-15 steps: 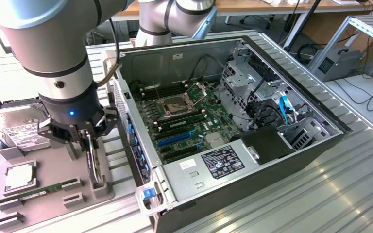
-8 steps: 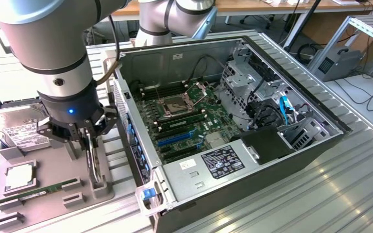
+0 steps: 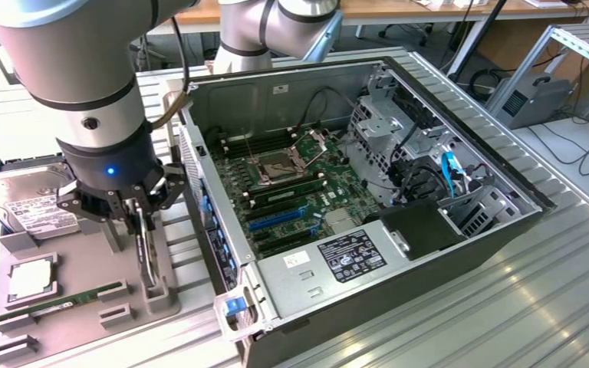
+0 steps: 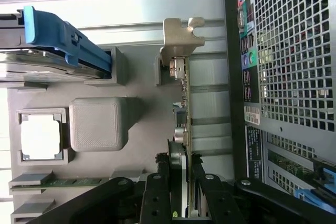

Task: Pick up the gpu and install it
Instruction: 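Pick up the gpu and move the gpu toward the slot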

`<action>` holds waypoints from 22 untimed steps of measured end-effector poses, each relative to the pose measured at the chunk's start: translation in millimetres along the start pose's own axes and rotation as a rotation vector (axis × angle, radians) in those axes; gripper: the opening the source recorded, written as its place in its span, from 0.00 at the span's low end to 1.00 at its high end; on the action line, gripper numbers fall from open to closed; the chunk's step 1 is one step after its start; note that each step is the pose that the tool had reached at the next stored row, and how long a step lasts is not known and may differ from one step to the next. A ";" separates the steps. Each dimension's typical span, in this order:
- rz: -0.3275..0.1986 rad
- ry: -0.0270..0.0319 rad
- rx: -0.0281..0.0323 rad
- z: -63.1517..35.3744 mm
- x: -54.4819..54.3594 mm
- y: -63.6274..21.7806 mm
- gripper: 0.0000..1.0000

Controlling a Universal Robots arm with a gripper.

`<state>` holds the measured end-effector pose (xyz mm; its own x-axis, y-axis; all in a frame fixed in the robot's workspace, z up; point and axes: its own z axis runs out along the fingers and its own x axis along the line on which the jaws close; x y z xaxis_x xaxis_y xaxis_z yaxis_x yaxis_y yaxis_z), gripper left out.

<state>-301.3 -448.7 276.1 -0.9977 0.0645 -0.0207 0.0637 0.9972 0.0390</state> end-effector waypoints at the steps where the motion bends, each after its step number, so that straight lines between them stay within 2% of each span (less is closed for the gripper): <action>1: 0.000 0.0000 -0.0001 -1.1 0.0 0.0 0.27; 22: 0.000 0.0001 0.0000 -19.4 -0.4 0.8 0.27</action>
<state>-301.4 -448.7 295.5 -0.9977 0.0645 -0.0206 0.0637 0.9972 0.0390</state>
